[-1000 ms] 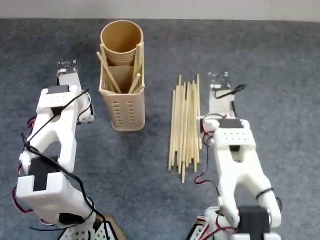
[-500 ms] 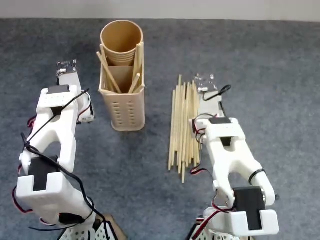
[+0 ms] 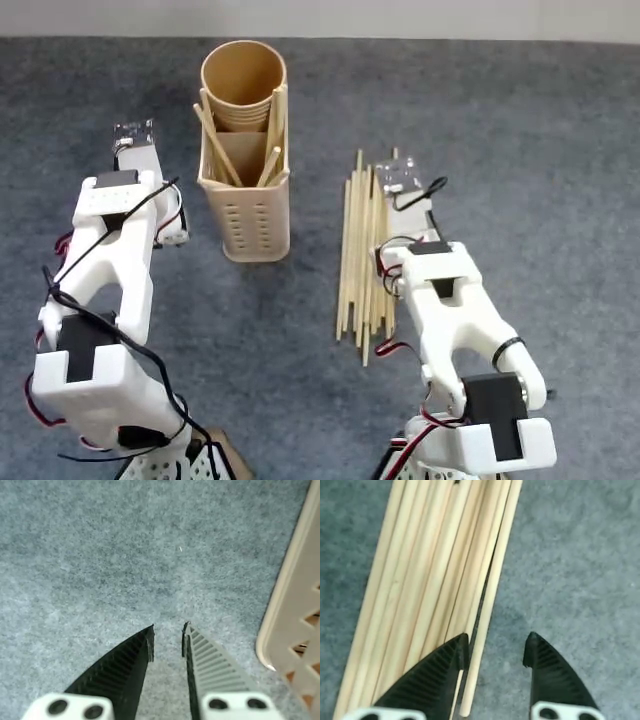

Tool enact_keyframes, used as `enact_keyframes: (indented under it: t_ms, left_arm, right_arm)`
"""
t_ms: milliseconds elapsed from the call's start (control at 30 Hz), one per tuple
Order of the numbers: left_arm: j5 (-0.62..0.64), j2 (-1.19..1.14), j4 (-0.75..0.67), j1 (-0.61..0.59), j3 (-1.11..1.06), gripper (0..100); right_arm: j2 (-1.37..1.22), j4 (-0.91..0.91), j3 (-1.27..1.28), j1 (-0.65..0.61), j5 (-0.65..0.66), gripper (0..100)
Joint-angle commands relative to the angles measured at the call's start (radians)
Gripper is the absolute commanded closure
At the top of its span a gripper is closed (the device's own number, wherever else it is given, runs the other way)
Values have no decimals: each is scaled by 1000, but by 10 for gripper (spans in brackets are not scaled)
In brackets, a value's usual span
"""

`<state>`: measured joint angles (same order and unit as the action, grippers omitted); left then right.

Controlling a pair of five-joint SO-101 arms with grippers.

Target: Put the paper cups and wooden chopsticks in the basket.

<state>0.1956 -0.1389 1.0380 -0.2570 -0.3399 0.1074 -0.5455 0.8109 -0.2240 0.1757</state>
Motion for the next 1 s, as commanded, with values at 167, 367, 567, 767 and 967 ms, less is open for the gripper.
enact_keyframes:
  t_ms: [167, 367, 567, 767, 967]
  left_arm:
    - [8, 24, -11, 18, 4, 867]
    - [8, 24, -11, 18, 5, 867]
    - [8, 24, -11, 19, 5, 867]
    - [8, 24, -5, 19, 5, 867]
    - [8, 24, -5, 19, 5, 867]
  right_arm:
    - [18, -7, -2, -33, 8, 807]
    - [18, -10, -2, -33, 8, 807]
    - [2, -31, -2, -81, 12, 807]
    - [-117, -119, -30, -93, 9, 807]
    - [-154, -174, -125, -59, 8, 998]
